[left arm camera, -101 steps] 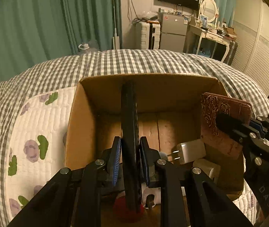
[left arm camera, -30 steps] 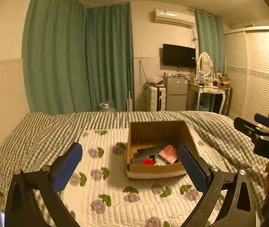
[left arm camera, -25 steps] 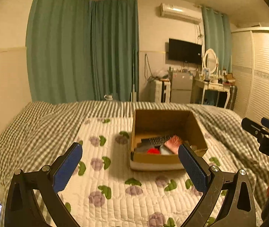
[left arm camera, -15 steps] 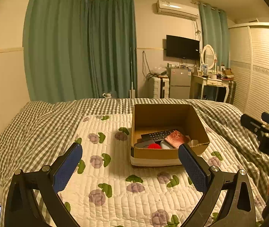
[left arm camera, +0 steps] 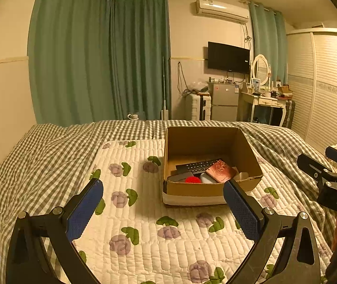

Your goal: Organize rigid objects

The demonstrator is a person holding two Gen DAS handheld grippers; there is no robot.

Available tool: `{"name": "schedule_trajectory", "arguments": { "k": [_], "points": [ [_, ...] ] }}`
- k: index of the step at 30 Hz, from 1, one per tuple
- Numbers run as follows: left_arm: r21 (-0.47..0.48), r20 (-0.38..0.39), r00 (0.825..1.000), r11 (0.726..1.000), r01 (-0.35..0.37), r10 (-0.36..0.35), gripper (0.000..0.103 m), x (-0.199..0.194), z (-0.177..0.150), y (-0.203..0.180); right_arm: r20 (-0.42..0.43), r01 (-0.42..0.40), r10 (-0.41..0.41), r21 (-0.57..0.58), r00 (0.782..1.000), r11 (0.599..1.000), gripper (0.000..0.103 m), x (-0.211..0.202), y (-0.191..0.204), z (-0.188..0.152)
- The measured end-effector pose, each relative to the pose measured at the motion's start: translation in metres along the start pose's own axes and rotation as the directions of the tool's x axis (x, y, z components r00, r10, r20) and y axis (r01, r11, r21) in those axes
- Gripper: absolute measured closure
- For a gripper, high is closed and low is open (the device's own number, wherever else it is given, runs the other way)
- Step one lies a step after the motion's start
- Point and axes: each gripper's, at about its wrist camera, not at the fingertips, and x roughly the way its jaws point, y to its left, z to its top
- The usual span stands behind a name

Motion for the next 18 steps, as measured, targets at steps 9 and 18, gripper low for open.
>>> {"name": "schedule_trajectory", "arguments": {
  "k": [9,18],
  "points": [
    [0.002,-0.002,1.000,1.000,0.003,-0.003,0.000,0.0008,0.0001,0.0017,-0.007,-0.013,0.013,-0.011,1.000,1.000,0.000,0.0010,0.0033,-0.0009],
    [0.006,-0.002,1.000,1.000,0.006,-0.006,0.000,0.0012,0.0004,0.0011,-0.009,-0.019,0.019,-0.014,1.000,1.000,0.000,0.0018,0.0057,-0.0014]
  ]
}}
